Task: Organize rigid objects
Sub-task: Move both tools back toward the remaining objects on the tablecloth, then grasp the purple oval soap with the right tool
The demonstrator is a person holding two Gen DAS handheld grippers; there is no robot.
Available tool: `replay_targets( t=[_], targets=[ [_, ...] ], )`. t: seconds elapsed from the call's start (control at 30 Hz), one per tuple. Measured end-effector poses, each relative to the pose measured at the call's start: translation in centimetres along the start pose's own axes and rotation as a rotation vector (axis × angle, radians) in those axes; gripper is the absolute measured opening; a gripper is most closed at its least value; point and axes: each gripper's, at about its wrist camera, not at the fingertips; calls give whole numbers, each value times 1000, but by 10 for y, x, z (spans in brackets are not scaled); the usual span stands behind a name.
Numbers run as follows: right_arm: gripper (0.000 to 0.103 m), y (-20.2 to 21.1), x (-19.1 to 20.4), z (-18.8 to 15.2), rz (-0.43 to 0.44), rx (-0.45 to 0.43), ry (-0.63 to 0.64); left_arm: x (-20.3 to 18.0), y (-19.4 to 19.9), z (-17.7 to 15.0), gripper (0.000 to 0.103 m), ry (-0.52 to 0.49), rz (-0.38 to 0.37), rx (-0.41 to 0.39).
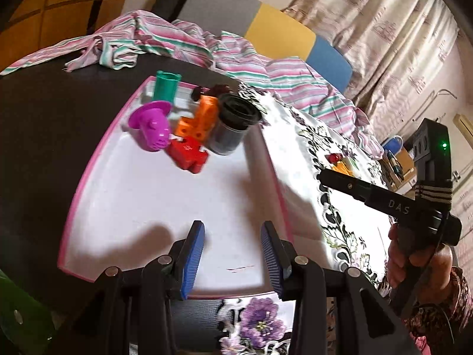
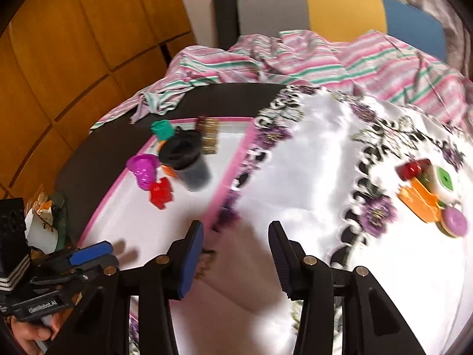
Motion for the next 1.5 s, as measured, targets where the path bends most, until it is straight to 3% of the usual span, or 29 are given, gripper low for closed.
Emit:
replay_targets(
  t=[0.4,0.63,0.83,1.0,1.17,1.27,1.5],
  targets=[
    [49,10,-56,-2,-61,4,-93,-44,-19,11,40,-93,-59,37],
    [50,19,-91,12,-154,-13,-129,-72,-26,17,40,-158,-90,53],
    [51,35,-160,46,-260,-101,-222,-87,-28,15,40,-183,-118,59],
    [62,38,-221,64,-355,-138,-339,-95,-31,13,40,-191,-134,71],
    [62,34,-258,75,-373,-142,-390,-102,-36,13,40,-206,-137,85],
    [62,32,-273,76,-323,-136,-453,-105,-38,13,40,-214,-133,91],
    [65,19,-260,74,-277,-59,-378,-112,-44,9,40,-219,-147,105]
  ],
)
Point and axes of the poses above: each gripper's, at about its wrist camera, not at the fingertips, and y roughly against the way its jaws point, x to its left, z to its top, and after that the axes turned 14 degrees about -y, right-handed
